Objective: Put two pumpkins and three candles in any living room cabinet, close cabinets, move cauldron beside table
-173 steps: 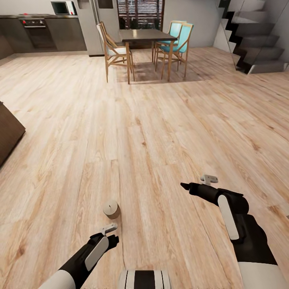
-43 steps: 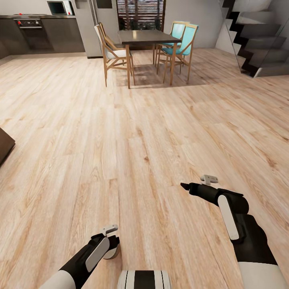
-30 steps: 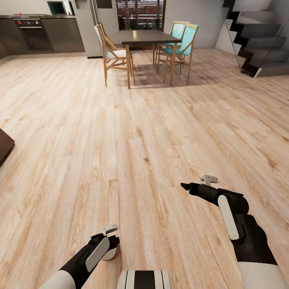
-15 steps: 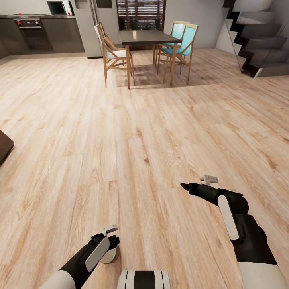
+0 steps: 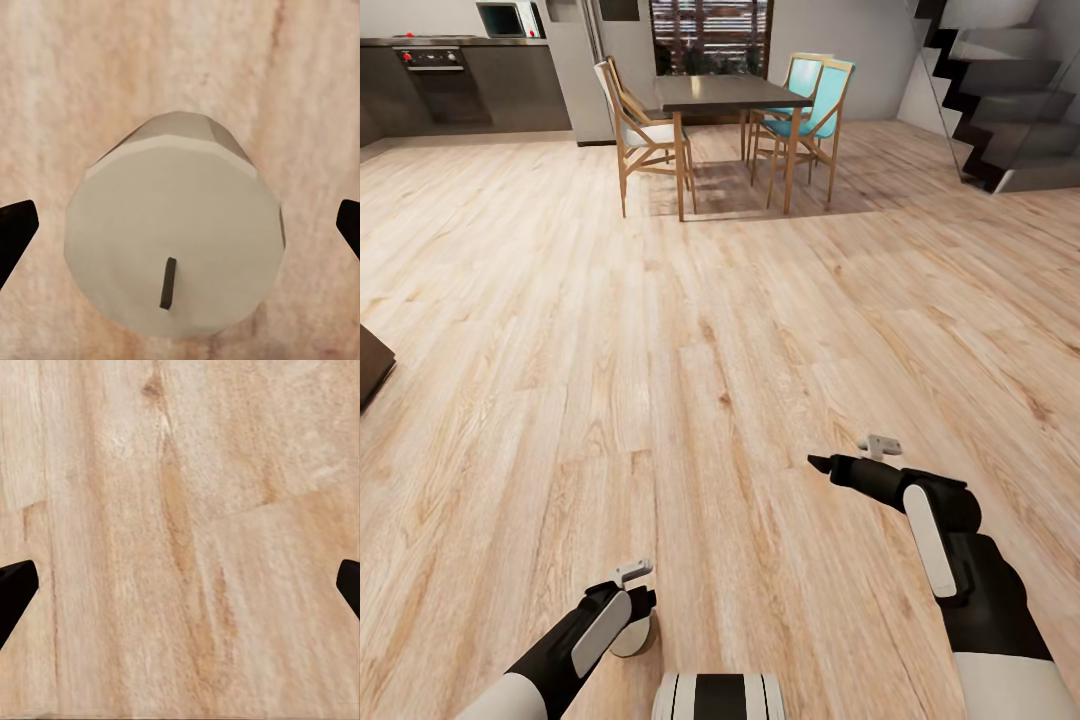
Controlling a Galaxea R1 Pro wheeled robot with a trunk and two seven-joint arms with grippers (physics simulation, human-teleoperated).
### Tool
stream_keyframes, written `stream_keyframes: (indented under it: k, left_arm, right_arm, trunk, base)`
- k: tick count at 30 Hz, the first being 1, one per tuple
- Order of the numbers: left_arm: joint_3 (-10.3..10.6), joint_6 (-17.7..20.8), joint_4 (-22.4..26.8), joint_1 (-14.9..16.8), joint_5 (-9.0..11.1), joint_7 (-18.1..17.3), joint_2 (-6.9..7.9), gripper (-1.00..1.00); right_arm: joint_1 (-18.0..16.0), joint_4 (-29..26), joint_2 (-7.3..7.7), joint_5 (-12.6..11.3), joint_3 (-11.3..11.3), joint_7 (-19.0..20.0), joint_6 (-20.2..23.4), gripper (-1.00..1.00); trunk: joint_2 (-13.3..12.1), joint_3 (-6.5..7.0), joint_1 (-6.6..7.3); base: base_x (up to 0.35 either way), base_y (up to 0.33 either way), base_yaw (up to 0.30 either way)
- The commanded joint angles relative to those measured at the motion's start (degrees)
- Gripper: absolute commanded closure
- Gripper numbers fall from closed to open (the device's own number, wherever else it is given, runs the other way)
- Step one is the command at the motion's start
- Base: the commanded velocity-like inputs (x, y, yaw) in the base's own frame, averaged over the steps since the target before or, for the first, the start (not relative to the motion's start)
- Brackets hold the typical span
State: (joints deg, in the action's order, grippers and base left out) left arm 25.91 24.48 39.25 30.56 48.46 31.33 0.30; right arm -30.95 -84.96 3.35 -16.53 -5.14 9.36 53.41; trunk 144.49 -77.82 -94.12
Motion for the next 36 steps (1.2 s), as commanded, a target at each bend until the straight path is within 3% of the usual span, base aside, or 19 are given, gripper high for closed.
stream_keyframes:
  k: [1, 4, 8, 11, 13, 18, 36]
  left_arm:
    - [0.2, 0.1, 0.1, 0.0, 0.3, 0.4, 0.04, -1.0]
    - [0.2, 0.1, 0.1, 0.0, 0.3, 0.5, 0.08, -1.0]
    - [0.2, 0.1, 0.1, 0.0, 0.3, 0.5, 0.07, -1.0]
    - [0.2, 0.1, 0.1, 0.0, 0.3, 0.5, 0.05, -1.0]
    - [0.2, 0.1, 0.1, 0.0, 0.3, 0.5, 0.06, -1.0]
    - [0.2, 0.1, 0.2, 0.0, 0.3, 0.4, 0.06, -1.0]
    - [0.2, 0.1, 0.2, 0.0, 0.3, 0.5, 0.05, -1.0]
  right_arm:
    - [0.0, -0.2, -0.01, 0.5, -0.1, 2.1, 1.3, -1.0]
    - [-0.1, -1.2, -0.01, 0.5, -0.1, 7.6, 3.3, -1.0]
    - [-0.1, -2.9, -0.07, 0.5, -0.1, 20.5, 5.2, -1.0]
    - [-0.1, -3.2, -0.09, 0.5, -0.2, 26.9, 5.6, -1.0]
    - [-0.1, -3.3, -0.1, 0.5, -0.3, 28.9, 5.7, -1.0]
    - [-0.1, -3.3, -0.1, 0.5, -0.3, 30.6, 5.8, -1.0]
    - [-0.1, -3.1, -0.09, 0.5, -0.3, 31.0, 5.8, -1.0]
  trunk:
    - [0.0, -0.04, 0.01]
    - [0.0, -0.04, 0.01]
    - [0.0, -0.04, 0.01]
    - [0.0, -0.04, 0.01]
    - [0.0, -0.04, 0.01]
    - [0.0, -0.04, 0.01]
    - [0.2, -3.59, -0.4]
  base:
    - [0.0, 0.0, 0.0]
    - [0.0, 0.0, 0.0]
    - [0.0, 0.0, 0.0]
    - [0.0, 0.0, 0.0]
    - [0.0, 0.0, 0.0]
    - [0.0, 0.0, 0.0]
    - [0.0, 0.0, 0.0]
